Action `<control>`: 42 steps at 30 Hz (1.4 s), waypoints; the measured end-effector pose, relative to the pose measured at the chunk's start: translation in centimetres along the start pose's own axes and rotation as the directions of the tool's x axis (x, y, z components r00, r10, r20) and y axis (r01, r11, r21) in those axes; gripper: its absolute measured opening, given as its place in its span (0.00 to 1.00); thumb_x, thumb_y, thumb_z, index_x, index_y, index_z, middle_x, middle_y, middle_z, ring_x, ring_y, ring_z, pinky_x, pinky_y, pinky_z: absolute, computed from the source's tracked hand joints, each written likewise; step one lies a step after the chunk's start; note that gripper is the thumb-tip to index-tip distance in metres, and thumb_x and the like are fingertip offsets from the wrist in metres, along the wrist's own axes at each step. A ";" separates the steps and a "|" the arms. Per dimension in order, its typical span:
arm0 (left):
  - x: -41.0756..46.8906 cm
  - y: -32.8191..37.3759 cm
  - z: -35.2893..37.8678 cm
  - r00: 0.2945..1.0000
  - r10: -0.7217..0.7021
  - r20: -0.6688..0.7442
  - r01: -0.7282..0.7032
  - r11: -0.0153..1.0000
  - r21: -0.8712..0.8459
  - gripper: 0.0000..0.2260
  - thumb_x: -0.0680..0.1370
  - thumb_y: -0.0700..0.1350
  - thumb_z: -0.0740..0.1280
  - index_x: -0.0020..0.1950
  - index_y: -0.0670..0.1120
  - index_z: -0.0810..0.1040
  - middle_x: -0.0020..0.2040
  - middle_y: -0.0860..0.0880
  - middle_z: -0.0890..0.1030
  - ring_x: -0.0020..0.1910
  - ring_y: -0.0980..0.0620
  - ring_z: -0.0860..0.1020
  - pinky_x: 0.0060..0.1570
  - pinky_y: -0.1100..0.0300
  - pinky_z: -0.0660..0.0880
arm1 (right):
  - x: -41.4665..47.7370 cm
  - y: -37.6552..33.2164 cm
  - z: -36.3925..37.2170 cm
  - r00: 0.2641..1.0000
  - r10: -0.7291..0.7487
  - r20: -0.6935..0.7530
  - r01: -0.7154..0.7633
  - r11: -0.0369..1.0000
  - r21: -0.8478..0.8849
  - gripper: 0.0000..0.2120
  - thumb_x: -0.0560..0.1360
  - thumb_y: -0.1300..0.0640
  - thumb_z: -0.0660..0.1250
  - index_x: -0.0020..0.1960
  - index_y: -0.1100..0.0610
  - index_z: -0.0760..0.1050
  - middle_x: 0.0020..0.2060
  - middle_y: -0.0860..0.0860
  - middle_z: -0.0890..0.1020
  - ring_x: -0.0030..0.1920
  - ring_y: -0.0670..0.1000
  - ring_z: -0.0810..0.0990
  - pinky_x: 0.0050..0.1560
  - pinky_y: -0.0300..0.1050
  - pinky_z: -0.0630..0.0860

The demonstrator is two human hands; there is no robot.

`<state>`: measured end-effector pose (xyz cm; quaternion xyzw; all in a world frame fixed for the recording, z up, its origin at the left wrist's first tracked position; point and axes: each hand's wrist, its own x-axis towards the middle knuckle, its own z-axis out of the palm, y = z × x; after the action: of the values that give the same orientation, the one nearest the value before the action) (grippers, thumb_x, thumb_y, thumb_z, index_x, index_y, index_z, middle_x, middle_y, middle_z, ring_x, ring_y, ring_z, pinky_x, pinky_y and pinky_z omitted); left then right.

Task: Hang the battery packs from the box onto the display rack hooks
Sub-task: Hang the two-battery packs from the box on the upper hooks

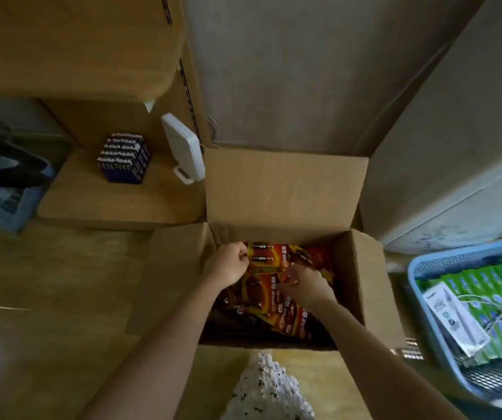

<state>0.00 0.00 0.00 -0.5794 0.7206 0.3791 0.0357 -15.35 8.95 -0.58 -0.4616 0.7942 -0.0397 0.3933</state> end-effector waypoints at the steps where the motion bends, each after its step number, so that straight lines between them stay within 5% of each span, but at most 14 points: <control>1: 0.5 -0.3 0.5 1.000 0.003 0.013 -0.003 1.000 0.013 0.13 0.79 0.43 0.59 0.64 0.46 0.73 0.63 0.49 0.76 0.58 0.51 0.76 0.56 0.57 0.74 | 0.7 0.2 0.7 1.000 0.010 0.016 -0.010 0.999 -0.031 0.19 0.71 0.43 0.68 0.58 0.50 0.72 0.50 0.49 0.80 0.48 0.49 0.80 0.49 0.47 0.79; 4: 2.3 -1.1 1.8 0.998 0.052 -0.026 -0.050 0.996 0.068 0.13 0.80 0.44 0.59 0.63 0.47 0.73 0.62 0.49 0.76 0.58 0.50 0.76 0.56 0.54 0.75 | 2.5 0.4 2.4 0.999 0.033 0.033 -0.028 0.990 -0.136 0.21 0.69 0.43 0.70 0.57 0.52 0.71 0.50 0.49 0.80 0.49 0.50 0.80 0.47 0.45 0.78; 8: 3.1 -0.9 3.3 0.992 0.126 0.008 -0.125 0.976 0.177 0.20 0.81 0.47 0.55 0.73 0.46 0.62 0.73 0.48 0.66 0.71 0.48 0.65 0.67 0.53 0.66 | 3.5 0.7 3.8 1.000 0.018 -0.014 -0.019 0.998 -0.062 0.14 0.72 0.47 0.69 0.52 0.54 0.75 0.47 0.50 0.81 0.46 0.49 0.80 0.46 0.46 0.80; 12: 4.0 -0.4 3.8 0.995 0.051 0.086 -0.073 0.961 0.268 0.22 0.82 0.48 0.50 0.75 0.43 0.54 0.75 0.45 0.60 0.74 0.47 0.58 0.72 0.53 0.58 | 3.2 0.6 1.8 1.000 0.007 -0.027 -0.004 0.991 0.134 0.14 0.76 0.52 0.64 0.60 0.57 0.70 0.55 0.53 0.79 0.50 0.50 0.78 0.45 0.39 0.76; 18: 5.3 -0.5 4.8 0.980 -0.062 0.190 0.010 0.965 0.261 0.25 0.81 0.52 0.49 0.76 0.44 0.49 0.77 0.45 0.54 0.76 0.46 0.54 0.74 0.50 0.51 | 2.3 2.9 -3.3 0.992 0.056 -0.114 -0.019 0.953 0.303 0.18 0.78 0.53 0.61 0.67 0.56 0.65 0.62 0.54 0.75 0.61 0.53 0.75 0.54 0.44 0.73; 22: 5.7 -0.3 4.5 0.991 -0.040 0.128 0.002 0.959 0.284 0.27 0.79 0.56 0.54 0.74 0.44 0.57 0.74 0.44 0.60 0.73 0.45 0.59 0.72 0.49 0.54 | 1.5 3.4 -4.6 0.995 0.021 -0.101 0.010 0.955 0.296 0.18 0.78 0.54 0.60 0.67 0.55 0.65 0.62 0.54 0.75 0.62 0.53 0.74 0.57 0.45 0.73; 28: 5.4 -0.6 5.0 0.996 -0.027 0.085 0.026 1.000 0.002 0.18 0.78 0.55 0.60 0.60 0.44 0.70 0.62 0.46 0.72 0.60 0.47 0.72 0.57 0.54 0.71 | 0.6 3.5 -5.0 0.981 -0.002 -0.196 0.031 0.989 0.145 0.17 0.78 0.52 0.60 0.66 0.54 0.67 0.59 0.54 0.78 0.58 0.54 0.77 0.59 0.50 0.76; 35: 5.0 -0.5 5.8 0.998 0.005 0.067 0.011 0.972 -0.235 0.30 0.71 0.50 0.72 0.68 0.47 0.62 0.68 0.47 0.69 0.67 0.46 0.67 0.65 0.52 0.66 | 0.4 3.8 -5.5 0.980 -0.006 -0.196 0.021 0.997 0.076 0.18 0.78 0.51 0.60 0.67 0.54 0.66 0.60 0.54 0.78 0.58 0.54 0.78 0.57 0.49 0.77; 38: 4.8 -0.7 5.5 0.999 -0.029 0.034 0.034 0.988 -0.148 0.34 0.67 0.51 0.75 0.69 0.51 0.64 0.66 0.46 0.69 0.68 0.43 0.64 0.67 0.48 0.63 | 0.4 3.6 -5.6 0.980 0.019 -0.197 -0.003 0.996 0.085 0.18 0.78 0.51 0.60 0.66 0.53 0.67 0.59 0.54 0.78 0.58 0.54 0.78 0.57 0.50 0.78; 42: 4.7 -0.4 4.5 0.991 0.098 0.088 -0.104 0.992 0.065 0.22 0.66 0.53 0.75 0.57 0.49 0.76 0.57 0.48 0.75 0.61 0.47 0.69 0.64 0.50 0.63 | 0.4 3.4 -6.0 0.982 0.029 -0.187 -0.017 0.998 0.061 0.18 0.78 0.51 0.60 0.66 0.53 0.67 0.60 0.54 0.77 0.58 0.54 0.78 0.57 0.52 0.78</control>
<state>-2.90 -1.13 -5.72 -0.5241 0.7596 0.3793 0.0669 -21.81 8.80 1.83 -0.4347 0.8316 -0.1021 0.3304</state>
